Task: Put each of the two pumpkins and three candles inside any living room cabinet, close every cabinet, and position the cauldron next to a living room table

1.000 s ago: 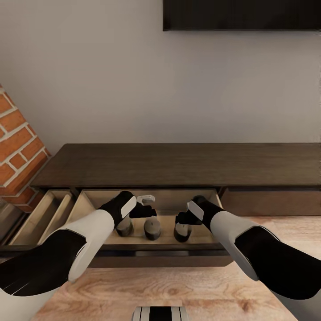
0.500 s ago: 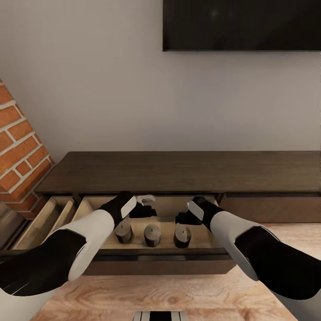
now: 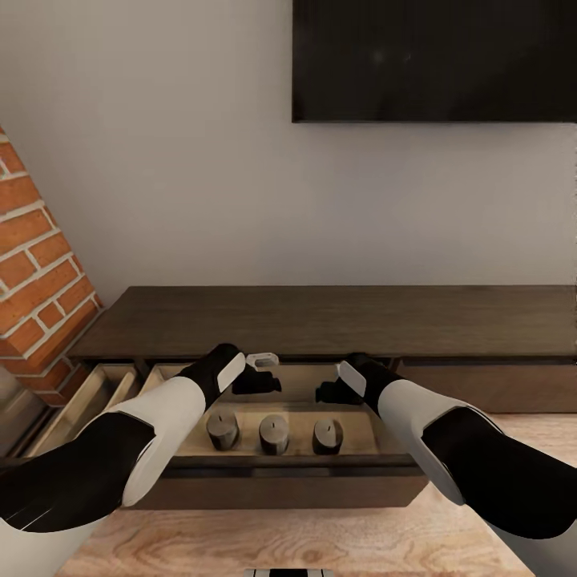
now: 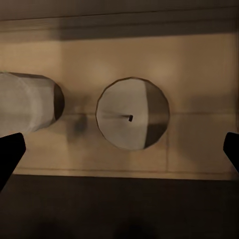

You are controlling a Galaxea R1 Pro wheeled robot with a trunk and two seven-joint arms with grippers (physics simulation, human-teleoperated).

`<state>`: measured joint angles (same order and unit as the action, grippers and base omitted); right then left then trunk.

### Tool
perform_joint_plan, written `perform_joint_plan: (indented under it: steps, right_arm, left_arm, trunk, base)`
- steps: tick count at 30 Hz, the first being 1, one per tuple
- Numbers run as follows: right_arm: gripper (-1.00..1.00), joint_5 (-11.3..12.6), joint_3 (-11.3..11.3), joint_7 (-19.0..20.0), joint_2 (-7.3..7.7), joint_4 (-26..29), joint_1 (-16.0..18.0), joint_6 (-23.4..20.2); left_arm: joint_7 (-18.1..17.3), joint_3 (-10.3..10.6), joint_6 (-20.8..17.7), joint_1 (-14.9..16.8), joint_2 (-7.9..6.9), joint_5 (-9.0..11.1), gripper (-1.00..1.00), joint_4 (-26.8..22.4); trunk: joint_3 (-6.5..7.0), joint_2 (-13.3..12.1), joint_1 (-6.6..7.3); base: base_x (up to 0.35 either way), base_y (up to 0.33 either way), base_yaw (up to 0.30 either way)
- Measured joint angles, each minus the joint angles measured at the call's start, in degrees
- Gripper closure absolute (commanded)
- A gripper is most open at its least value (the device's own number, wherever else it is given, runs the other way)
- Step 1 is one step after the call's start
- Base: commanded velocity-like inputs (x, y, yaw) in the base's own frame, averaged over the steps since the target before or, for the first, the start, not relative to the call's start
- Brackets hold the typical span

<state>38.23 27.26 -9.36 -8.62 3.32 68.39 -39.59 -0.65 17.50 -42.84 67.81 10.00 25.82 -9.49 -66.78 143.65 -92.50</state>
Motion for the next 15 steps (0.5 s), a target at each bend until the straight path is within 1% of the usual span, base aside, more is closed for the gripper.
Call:
perform_joint_plan:
  steps: [7, 15]
  right_arm:
    - [-1.0, 0.0, 0.0, 0.0, 0.0, 0.0, 0.01, 0.0]
    - [-1.0, 0.0, 0.0, 0.0, 0.0, 0.0, -0.02, 0.0]
  left_arm:
    - [0.01, 0.01, -0.28, 0.01, 0.0, -0.02, -1.0, -0.06]
    - [0.01, -0.01, -0.32, 0.01, 0.0, -0.02, -1.0, -0.06]
  trunk:
    - [1.57, -0.09, 0.18]
    - [3.85, -0.2, 0.39]
  base:
    - [0.0, 0.0, 0.0]
    - [0.0, 0.0, 0.0]
